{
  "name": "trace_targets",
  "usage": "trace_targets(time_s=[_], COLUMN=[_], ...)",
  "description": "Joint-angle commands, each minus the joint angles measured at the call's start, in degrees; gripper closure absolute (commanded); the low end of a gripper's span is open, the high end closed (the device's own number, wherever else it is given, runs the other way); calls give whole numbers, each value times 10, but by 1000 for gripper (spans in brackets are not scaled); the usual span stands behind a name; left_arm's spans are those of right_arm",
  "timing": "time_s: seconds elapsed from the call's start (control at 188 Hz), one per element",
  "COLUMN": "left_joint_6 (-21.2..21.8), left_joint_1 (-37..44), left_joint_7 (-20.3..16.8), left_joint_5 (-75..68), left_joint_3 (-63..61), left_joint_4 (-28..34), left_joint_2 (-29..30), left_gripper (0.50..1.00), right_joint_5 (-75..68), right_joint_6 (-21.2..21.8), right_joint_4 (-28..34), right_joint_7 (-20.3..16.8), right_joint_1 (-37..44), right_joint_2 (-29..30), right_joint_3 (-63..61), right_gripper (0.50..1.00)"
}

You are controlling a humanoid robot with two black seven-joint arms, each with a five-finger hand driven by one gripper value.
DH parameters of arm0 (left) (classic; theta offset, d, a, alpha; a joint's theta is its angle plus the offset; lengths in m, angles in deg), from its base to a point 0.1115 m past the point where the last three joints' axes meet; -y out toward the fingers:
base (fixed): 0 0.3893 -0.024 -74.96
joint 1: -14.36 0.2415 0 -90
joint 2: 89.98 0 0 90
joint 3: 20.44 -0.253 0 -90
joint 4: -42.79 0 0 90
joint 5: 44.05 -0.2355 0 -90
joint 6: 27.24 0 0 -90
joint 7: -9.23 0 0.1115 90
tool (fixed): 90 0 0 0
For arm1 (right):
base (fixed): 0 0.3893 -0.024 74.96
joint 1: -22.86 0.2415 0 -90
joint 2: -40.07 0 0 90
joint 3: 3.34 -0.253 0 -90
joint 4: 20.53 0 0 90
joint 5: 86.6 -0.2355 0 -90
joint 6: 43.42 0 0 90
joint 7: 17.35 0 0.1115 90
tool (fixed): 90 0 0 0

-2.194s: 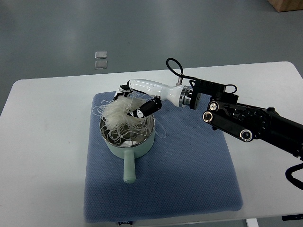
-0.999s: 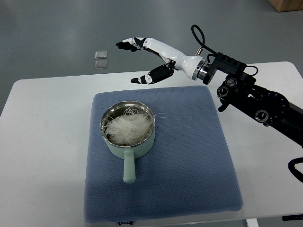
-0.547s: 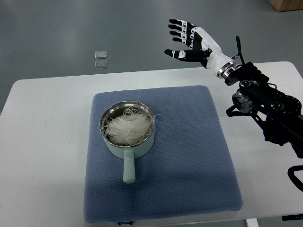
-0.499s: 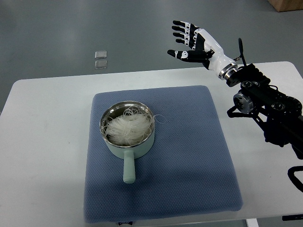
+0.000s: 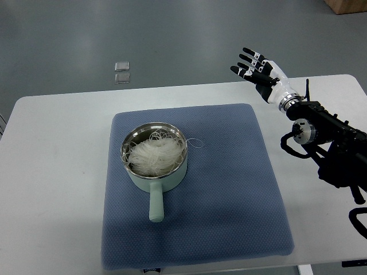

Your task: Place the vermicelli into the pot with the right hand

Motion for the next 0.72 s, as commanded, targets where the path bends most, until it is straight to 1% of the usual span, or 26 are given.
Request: trace_targets(time_s=[0.0,0.112,0.149,0.276,0.34,0.542,0.717], left_joint_6=[0,0,0,0,0,0,0], left_joint_1=[0,0,0,0,0,0,0], left_joint_7=[0,0,0,0,0,0,0], left_joint_5=[0,0,0,0,0,0,0], left_joint_3=[0,1,0,0,0,1,0], left_joint_4=[0,0,0,0,0,0,0], left_joint_2=[0,0,0,0,0,0,0], left_gripper=[500,500,500,500,500,500,500], right_joint_5=[-1,0,0,0,0,-1,-1], right_joint_6=[23,21,18,-2,-14,-29,-49], right_joint_4=[-4,-7,-9,-9,-9,-9,-9], right_joint_7=[4,5,10,32,37,40,56], right_joint_1=[-2,-7,-8,-16,-22,-31,-32], right_joint_2=[2,11,11,14,17,21,25], right_joint_3=[-3,-6,-6,-5,-6,-7,-6], right_gripper=[613,593,587,585,585,583,583])
